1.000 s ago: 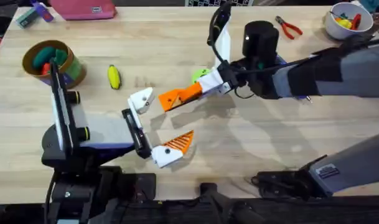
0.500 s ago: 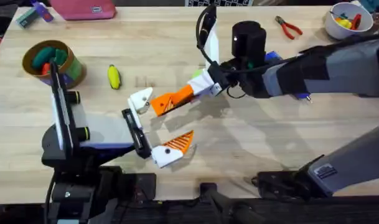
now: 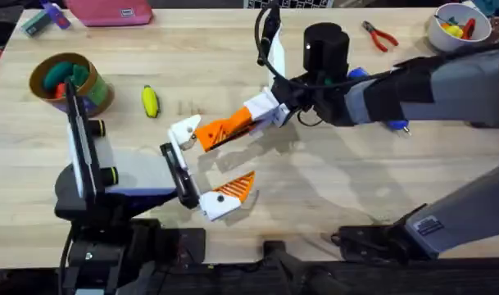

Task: Pick up the gripper from the table and insert it into the empty holder that is missing its gripper. Then pick up a screw, insert it into the mounting hole, and use the screwdriver to tighten it. Finally, clean up the table by picking up the vegetable and placing it into the bucket.

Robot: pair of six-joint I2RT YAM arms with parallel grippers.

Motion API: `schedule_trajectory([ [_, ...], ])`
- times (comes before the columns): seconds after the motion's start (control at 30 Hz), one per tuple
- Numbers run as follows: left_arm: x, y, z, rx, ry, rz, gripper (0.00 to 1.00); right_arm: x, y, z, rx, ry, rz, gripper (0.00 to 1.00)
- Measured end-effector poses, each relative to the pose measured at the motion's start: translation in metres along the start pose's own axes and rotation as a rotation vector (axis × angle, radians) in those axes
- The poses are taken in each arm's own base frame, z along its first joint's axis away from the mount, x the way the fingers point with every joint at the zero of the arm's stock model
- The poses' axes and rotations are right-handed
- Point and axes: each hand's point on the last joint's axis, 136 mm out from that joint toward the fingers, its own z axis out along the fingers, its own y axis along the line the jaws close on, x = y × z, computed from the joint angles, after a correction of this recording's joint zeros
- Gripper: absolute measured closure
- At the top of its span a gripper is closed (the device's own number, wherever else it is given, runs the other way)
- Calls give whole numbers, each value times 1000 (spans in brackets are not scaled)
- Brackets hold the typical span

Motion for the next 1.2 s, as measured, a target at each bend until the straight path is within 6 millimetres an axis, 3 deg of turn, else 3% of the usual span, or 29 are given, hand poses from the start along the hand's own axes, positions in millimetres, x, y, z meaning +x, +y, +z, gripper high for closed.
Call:
schedule_trajectory([
  [1.2, 0, 0, 0, 1, 0, 12, 15, -16, -4, 14, 17, -2, -6, 993],
])
